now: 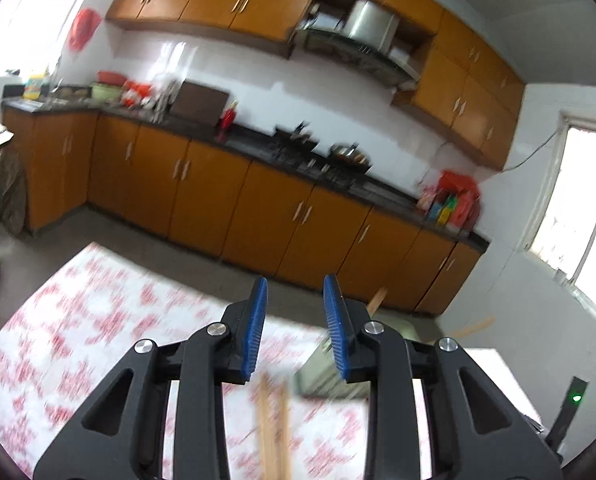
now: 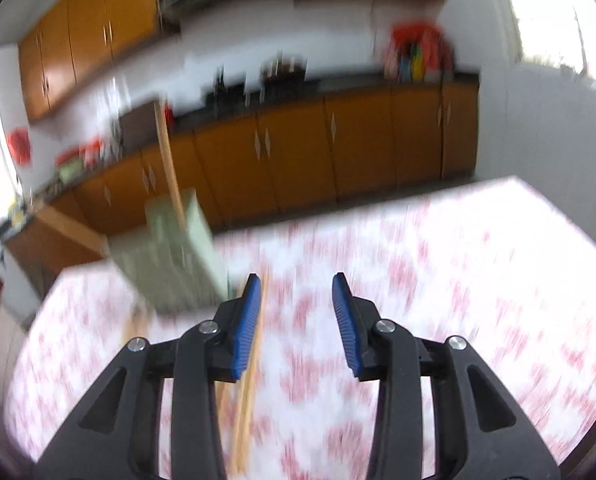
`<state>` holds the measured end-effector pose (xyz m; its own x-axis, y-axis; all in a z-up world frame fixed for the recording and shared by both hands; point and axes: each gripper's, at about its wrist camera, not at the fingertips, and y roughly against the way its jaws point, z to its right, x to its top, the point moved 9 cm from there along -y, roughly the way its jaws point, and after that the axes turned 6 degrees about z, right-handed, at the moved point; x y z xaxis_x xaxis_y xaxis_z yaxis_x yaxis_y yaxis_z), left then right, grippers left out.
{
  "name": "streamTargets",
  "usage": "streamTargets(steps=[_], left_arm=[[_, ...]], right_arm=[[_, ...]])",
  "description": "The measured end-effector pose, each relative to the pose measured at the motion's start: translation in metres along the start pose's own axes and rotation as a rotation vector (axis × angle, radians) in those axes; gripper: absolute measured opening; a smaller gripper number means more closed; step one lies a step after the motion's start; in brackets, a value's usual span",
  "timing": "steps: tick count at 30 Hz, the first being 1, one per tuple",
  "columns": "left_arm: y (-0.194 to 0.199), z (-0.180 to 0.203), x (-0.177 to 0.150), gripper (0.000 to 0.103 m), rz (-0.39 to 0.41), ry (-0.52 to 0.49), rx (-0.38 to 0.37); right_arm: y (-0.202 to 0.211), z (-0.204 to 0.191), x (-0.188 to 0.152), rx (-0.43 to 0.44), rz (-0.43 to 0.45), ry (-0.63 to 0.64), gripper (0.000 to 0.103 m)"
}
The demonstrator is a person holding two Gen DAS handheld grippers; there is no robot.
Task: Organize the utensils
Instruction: 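Open both tools to drop the chopsticks into the green holder, then grasp a loose chopstick with the right tool while the left tool grasps another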
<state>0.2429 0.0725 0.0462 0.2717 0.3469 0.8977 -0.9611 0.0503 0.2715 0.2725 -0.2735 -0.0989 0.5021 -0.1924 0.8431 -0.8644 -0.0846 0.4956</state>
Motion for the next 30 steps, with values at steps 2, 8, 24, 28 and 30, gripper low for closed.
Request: streamTargets(steps=[2, 8, 24, 28, 30], left_arm=[[-0.002, -0.013, -0.025, 0.029, -0.048, -0.029, 0.038], [-0.005, -0.041, -0.106, 0.029, -0.213, -0.093, 0.093], [-0.007, -0.037, -0.172, 0.03, -0.36, -0.11, 0.048], [-0.011, -0.024, -0.185, 0.03, -0.403, -0.123, -0.001], [-0.013, -0.017, -0.191, 0.03, -0.425, -0.134, -0.019]], right_arm=[[-0.019, -0.005, -0.037, 0.031, -0.108, -0.007, 0.022], [-0.051, -0.03, -0.096, 0.097, -0.26, 0.0, 0.019], [-0.064, -0.005, -0.094, -0.159, -0.245, 0.111, 0.008], [-0.062, 0.026, -0.089, -0.206, -0.237, 0.001, 0.008], [-0.061, 0.03, -0.089, -0.2, -0.235, -0.004, 0.008]])
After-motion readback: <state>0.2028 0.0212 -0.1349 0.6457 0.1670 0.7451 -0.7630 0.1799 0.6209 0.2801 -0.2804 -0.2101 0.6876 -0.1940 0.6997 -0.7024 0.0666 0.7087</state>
